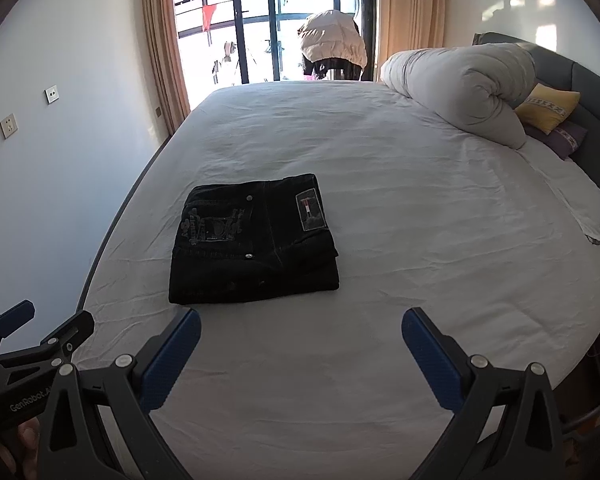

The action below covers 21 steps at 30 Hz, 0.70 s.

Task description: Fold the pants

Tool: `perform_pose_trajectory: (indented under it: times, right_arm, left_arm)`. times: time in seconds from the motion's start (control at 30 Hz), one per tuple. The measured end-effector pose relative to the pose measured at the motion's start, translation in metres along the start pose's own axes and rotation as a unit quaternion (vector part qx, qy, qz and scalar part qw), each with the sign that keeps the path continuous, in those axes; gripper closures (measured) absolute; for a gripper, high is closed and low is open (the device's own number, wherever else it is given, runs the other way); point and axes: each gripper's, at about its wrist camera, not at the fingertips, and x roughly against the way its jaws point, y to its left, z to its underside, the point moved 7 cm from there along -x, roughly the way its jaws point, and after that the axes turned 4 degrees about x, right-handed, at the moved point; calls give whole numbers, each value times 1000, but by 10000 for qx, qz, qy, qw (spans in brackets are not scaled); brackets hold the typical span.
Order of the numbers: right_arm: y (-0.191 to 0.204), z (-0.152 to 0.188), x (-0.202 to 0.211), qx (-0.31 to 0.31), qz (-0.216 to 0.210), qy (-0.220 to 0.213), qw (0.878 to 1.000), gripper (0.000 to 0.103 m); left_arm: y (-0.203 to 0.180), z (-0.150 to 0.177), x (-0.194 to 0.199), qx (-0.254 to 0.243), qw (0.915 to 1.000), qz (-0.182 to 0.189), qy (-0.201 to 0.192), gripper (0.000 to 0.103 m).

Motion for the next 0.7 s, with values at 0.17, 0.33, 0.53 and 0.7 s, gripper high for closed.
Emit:
perform_pose_trajectory:
  times: [0.17,0.33,0.53,0.7]
  right_arm:
    - [1,1,-2,30,-23,31,10000,0]
    - [3,3,-3,46,-33,50,10000,0]
    - [3,5,-2,43,-37,58,10000,0]
    - [3,5,-2,43,-40,64,10000,0]
  left_arm:
    - [0,0,0,-6,10000,0,4,0]
    - [0,0,0,-16,10000,1,2,0]
    - [0,1,1,-17,10000,1,3,0]
    - [-1,1,1,-20,10000,11,4,0]
